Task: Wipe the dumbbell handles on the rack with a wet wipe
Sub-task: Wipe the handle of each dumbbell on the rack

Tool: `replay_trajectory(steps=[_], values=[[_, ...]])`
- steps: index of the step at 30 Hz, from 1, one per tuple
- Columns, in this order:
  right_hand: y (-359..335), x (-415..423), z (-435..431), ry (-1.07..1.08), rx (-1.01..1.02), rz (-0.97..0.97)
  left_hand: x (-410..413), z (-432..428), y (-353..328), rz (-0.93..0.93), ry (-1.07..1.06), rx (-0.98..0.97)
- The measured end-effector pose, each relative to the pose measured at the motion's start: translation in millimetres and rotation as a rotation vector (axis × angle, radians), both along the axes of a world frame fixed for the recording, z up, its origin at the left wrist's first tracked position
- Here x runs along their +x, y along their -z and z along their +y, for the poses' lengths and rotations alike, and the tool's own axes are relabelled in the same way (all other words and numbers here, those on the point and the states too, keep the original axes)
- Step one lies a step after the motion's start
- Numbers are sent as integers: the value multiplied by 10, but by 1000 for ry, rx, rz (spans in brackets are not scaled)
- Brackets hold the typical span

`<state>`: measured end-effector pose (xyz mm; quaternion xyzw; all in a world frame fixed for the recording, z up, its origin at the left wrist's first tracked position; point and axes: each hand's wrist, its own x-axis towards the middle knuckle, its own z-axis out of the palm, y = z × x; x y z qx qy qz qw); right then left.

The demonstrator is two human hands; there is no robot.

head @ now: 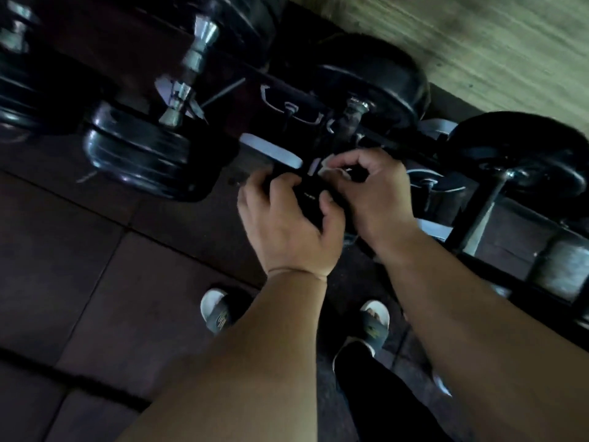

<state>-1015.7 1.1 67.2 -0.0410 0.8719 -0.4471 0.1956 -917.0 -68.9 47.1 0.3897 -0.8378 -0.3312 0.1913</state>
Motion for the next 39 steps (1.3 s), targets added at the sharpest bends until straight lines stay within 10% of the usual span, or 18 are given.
replay_trajectory(steps=[7,10,17,39], values=[[-458,264,-382,151,-31,188,159,-407,-405,162,94,236],[-660,407,-720,174,-96,169,339,-1083,-702,279,-65,35],[-853,934,-1254,39,-62,122,412,-2389,-599,-407,64,301],[-239,-19,-2166,-78,212,282,608,-2329,-220,-245,-35,447]])
